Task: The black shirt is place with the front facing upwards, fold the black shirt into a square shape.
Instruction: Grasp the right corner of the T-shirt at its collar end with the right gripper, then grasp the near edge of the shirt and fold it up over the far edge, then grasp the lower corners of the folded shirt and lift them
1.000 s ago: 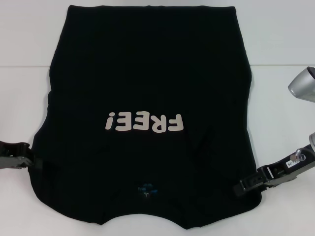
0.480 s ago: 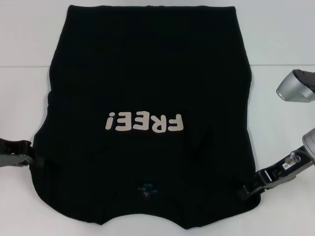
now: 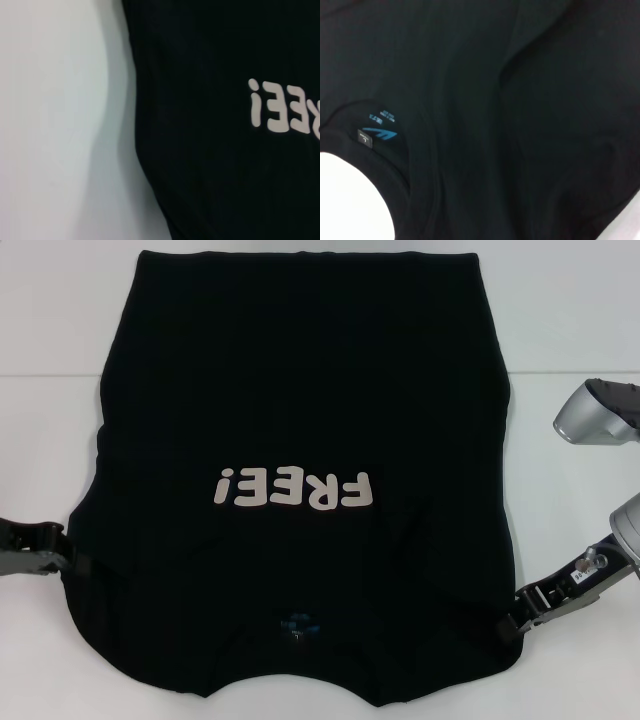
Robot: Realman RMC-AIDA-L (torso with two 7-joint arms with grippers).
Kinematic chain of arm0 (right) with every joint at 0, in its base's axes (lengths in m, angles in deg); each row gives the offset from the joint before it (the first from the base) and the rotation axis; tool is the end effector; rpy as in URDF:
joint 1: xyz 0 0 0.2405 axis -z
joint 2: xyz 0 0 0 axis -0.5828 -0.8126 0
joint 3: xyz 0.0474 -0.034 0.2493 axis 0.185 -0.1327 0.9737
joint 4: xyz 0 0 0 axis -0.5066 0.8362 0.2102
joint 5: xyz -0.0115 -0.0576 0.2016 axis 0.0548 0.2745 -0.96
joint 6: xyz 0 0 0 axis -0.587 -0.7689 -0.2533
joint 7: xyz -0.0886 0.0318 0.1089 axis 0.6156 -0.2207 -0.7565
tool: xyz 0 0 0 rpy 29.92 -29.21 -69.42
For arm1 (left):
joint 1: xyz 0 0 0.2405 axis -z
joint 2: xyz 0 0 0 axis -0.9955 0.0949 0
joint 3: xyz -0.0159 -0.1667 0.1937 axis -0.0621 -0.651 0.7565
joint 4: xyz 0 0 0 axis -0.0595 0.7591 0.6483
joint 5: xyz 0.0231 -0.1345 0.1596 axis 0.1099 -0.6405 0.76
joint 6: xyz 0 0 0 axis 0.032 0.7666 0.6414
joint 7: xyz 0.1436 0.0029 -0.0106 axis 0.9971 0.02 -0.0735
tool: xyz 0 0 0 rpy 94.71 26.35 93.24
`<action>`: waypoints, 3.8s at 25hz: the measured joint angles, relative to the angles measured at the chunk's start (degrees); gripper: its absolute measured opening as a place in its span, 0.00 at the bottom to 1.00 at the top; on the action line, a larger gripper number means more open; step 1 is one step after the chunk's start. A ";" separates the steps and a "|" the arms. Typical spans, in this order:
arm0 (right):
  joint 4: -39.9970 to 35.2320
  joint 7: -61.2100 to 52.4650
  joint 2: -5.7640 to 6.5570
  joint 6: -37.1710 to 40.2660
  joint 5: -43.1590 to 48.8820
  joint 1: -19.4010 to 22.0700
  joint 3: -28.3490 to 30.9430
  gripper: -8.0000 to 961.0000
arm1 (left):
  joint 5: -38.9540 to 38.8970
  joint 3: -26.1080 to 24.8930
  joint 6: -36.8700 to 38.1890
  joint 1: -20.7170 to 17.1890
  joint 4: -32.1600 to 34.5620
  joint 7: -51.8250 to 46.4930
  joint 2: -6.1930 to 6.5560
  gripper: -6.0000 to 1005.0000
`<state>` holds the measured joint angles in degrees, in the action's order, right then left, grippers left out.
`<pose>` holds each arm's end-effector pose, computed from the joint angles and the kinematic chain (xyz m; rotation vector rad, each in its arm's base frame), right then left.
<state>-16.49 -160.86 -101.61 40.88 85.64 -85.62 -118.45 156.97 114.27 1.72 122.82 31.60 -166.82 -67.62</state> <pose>0.2463 0.3715 -0.0142 -2.5161 1.6427 -0.4217 -0.3212 0.3576 0.0849 -2.0983 -1.8905 -0.0093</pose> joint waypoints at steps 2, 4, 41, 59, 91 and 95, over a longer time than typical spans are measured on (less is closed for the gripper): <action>0.00 -0.01 0.04 0.04 0.05 -0.04 -0.28 0.23 | -0.75 0.00 0.11 -0.17 -0.02 0.19 0.09 0.01; 0.00 0.00 0.13 0.05 0.08 -0.06 -0.51 0.17 | -1.46 0.00 0.39 -0.31 -0.07 0.38 0.25 0.01; -4.17 14.06 7.20 12.58 -7.35 7.24 28.00 0.12 | -6.43 -21.47 6.99 0.71 -12.82 5.97 5.29 0.01; 2.94 25.00 1.80 -17.98 -30.41 9.04 30.26 0.17 | -22.14 -27.98 -16.16 -2.00 -14.29 15.86 -1.42 0.03; 4.43 42.68 -2.55 -32.81 -37.64 8.71 22.11 0.52 | -30.55 -27.62 -32.62 -0.01 -16.20 35.03 -6.94 0.40; 4.39 51.62 -1.31 -20.57 -40.58 11.85 21.58 0.61 | -30.40 -26.34 -18.73 -2.83 -16.35 33.79 -3.77 0.53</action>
<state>-12.10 -109.24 -102.92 20.31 45.06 -73.77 -96.87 126.57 87.93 -17.02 120.00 15.24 -133.03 -71.39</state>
